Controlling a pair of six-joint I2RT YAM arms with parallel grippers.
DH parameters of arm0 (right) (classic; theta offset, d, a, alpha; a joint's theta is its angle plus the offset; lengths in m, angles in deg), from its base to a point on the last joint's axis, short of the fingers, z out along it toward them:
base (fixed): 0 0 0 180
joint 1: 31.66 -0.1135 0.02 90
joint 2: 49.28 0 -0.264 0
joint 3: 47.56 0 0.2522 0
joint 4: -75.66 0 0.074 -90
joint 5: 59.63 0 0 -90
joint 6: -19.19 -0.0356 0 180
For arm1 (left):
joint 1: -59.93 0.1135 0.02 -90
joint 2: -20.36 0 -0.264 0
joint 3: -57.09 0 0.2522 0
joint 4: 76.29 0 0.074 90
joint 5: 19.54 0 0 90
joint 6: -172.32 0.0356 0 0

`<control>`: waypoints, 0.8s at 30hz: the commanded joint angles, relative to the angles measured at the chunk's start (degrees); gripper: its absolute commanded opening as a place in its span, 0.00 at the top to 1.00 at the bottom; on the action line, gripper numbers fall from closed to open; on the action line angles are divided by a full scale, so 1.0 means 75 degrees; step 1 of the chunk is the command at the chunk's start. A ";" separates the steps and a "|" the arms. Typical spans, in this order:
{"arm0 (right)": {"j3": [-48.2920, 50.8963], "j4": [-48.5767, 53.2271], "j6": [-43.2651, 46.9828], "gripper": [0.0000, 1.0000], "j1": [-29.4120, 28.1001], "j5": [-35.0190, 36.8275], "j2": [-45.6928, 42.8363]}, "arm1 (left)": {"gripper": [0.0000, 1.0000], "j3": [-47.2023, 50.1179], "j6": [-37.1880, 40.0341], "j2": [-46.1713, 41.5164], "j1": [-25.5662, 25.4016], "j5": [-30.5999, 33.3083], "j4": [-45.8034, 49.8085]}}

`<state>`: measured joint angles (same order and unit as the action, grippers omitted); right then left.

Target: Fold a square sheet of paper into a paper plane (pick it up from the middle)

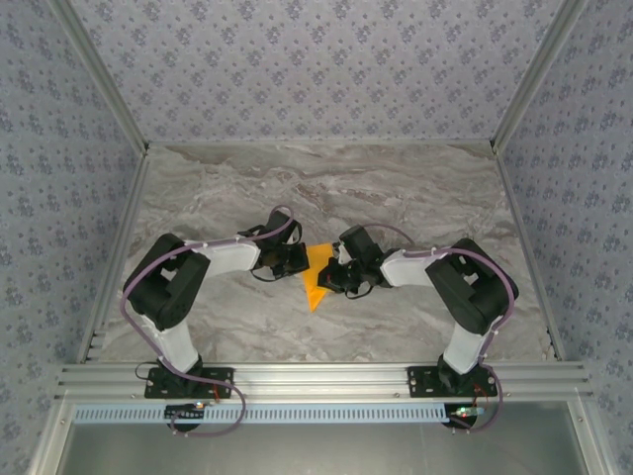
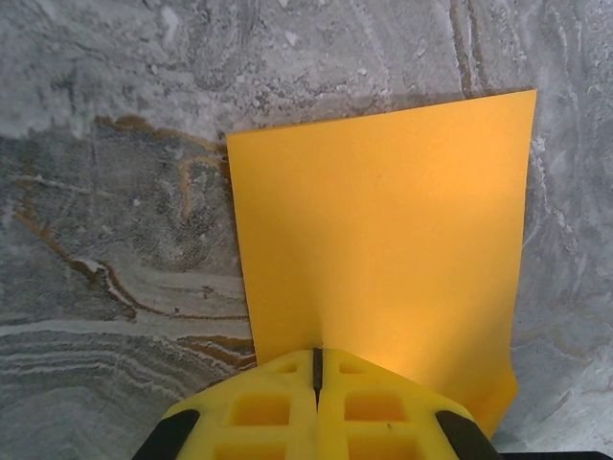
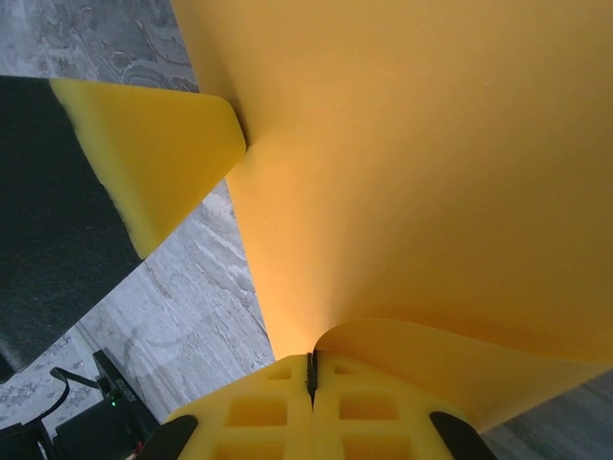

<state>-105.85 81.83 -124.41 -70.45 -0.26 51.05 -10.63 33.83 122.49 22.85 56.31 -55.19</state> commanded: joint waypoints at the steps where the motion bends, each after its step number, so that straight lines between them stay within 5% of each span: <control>1: -0.0179 -0.0077 -0.0071 0.95 -0.0032 0.0144 0.0171 | 0.95 0.0022 0.0134 0.0305 -0.0008 0.0129 0.0482; 24: -0.0368 0.0004 0.0262 0.95 -0.0054 -0.0025 0.0450 | 0.96 0.0011 0.0152 0.0378 -0.0062 0.0120 0.0474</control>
<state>-107.23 81.43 -123.93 -70.45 -0.53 53.24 -10.63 33.86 122.49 22.80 56.33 -55.19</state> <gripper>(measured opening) 0.067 0.053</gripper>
